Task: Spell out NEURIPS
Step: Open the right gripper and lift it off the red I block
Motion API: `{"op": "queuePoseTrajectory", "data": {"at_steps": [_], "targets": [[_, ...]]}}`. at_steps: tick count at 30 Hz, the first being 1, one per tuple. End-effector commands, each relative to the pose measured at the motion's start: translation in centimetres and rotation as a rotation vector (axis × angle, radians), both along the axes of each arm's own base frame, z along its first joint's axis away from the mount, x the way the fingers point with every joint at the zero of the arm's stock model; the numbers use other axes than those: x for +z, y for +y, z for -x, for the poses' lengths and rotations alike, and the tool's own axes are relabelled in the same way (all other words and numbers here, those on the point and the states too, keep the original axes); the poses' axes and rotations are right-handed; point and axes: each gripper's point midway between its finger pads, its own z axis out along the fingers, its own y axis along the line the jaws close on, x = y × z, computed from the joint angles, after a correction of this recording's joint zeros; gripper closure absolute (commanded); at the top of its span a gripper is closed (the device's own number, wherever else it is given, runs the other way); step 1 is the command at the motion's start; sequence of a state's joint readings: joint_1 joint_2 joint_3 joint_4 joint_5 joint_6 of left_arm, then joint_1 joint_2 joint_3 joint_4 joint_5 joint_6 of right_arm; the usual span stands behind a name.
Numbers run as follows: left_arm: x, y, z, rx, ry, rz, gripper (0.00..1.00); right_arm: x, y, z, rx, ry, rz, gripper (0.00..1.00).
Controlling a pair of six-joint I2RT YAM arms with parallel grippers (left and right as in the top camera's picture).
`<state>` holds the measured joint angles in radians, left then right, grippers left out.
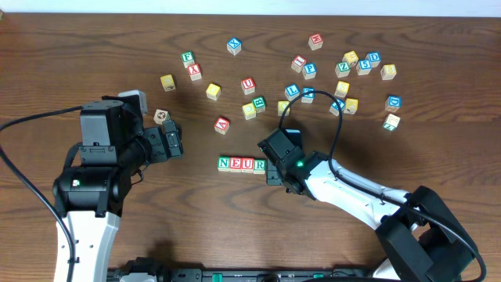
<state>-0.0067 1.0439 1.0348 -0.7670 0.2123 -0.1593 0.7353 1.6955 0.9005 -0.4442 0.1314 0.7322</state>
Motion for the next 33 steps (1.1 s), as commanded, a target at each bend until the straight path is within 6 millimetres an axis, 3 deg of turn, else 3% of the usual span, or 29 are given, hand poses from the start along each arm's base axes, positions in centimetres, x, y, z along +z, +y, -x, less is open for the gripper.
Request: {"op": "queuePoseTrajectory", "data": {"at_steps": [1, 11, 20, 33], "targets": [[1.1, 0.0, -0.3, -0.009, -0.026, 0.003, 0.02, 0.3, 0.1, -0.7, -0.019, -0.02, 0.001, 0.62], [1.1, 0.0, -0.3, -0.009, -0.026, 0.003, 0.02, 0.4, 0.2, -0.8, -0.019, -0.026, -0.004, 0.64], [1.1, 0.0, -0.3, -0.009, -0.026, 0.003, 0.02, 1.0, 0.2, -0.9, -0.019, -0.035, -0.012, 0.55], [1.1, 0.0, -0.3, -0.009, -0.026, 0.003, 0.02, 3.6, -0.5, -1.1, -0.036, -0.096, -0.01, 0.55]]}}
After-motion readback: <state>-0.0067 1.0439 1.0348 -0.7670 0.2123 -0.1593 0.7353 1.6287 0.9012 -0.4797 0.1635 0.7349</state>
